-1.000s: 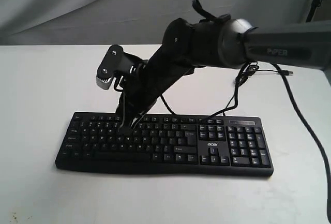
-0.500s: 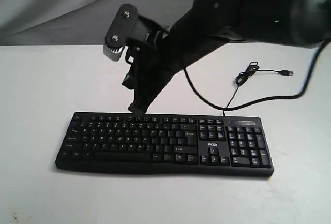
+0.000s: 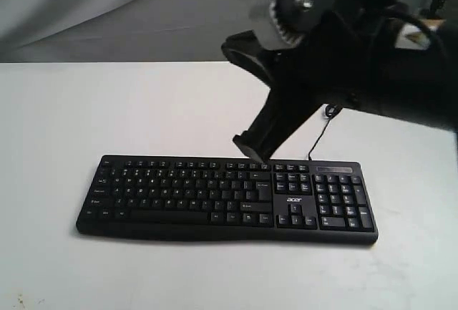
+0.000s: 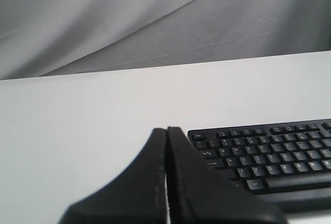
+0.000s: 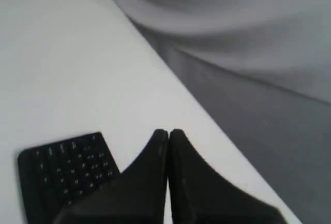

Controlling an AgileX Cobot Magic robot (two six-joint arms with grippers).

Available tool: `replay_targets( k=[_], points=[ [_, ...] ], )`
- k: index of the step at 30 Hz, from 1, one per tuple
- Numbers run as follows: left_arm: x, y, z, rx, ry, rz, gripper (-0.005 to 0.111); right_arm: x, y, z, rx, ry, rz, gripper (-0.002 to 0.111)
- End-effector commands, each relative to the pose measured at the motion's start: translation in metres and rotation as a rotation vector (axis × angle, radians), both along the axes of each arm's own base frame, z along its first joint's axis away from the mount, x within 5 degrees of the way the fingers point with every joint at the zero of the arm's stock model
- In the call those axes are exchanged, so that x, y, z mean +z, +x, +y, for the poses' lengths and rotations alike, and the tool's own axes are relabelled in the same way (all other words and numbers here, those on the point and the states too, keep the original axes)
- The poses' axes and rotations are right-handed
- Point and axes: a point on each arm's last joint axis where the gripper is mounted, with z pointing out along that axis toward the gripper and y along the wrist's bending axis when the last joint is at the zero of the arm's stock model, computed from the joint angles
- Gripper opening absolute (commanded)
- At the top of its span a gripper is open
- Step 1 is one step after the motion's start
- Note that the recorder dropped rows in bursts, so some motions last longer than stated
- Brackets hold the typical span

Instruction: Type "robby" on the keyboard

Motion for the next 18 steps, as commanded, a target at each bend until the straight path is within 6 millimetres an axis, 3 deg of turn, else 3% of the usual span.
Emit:
replay_targets(
  k=[1, 8, 12, 18],
  points=[
    [-0.001, 0.0, 0.0, -0.006, 0.001, -0.005, 0.0, 0.015, -0.037, -0.021, -0.009, 0.144, -0.12, 0.0],
    [-0.001, 0.0, 0.0, -0.006, 0.001, -0.005, 0.0, 0.023, -0.072, -0.052, 0.01, 0.273, -0.186, 0.0],
    [-0.001, 0.0, 0.0, -0.006, 0.001, -0.005, 0.0, 0.021, -0.078, -0.063, -0.021, 0.392, -0.073, 0.0],
    [-0.001, 0.0, 0.0, -0.006, 0.001, -0.005, 0.0, 0.023, -0.081, -0.068, -0.028, 0.412, -0.087, 0.0]
  ],
)
